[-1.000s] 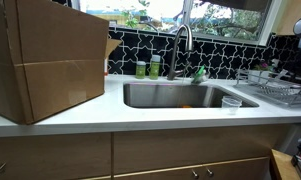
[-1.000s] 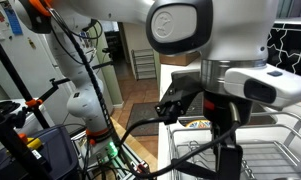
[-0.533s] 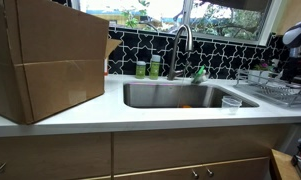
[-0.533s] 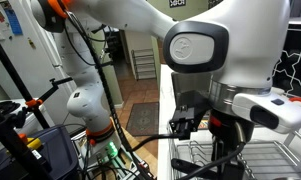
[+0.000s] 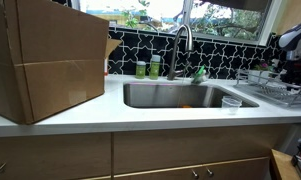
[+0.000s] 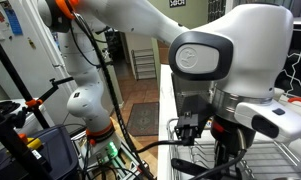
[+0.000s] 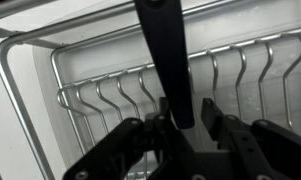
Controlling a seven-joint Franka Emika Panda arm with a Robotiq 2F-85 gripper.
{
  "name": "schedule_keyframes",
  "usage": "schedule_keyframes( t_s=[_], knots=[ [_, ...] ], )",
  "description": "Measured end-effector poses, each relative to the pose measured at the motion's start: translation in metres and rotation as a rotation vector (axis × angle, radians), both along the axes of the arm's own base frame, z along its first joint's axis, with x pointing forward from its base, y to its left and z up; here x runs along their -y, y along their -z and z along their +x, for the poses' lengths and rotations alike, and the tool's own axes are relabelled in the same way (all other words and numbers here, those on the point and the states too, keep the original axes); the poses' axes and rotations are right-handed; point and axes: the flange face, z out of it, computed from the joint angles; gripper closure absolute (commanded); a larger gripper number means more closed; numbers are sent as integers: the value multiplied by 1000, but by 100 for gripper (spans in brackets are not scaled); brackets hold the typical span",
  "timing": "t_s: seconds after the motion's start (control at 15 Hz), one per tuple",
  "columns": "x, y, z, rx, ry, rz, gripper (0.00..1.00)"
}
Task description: Pick up the spoon in the dishes drying rack and rinse it on the tap running tap water twice before putting it back in the dishes washing rack
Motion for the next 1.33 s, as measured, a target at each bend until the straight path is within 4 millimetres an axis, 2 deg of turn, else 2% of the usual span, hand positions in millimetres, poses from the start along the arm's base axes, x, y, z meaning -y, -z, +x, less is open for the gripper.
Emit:
schedule_keyframes(
  t_s=[0.07,0.4,0.67,1.13,1.33],
  knots=[
    [1,-1,1,6,2,-3,98],
    [0,-4,12,35,-4,-9,95],
    [0,-10,12,46,-7,-22,95],
    [7,-65,16,76,-21,-191,95],
    [7,-72,18,82,-26,-218,95]
  ],
)
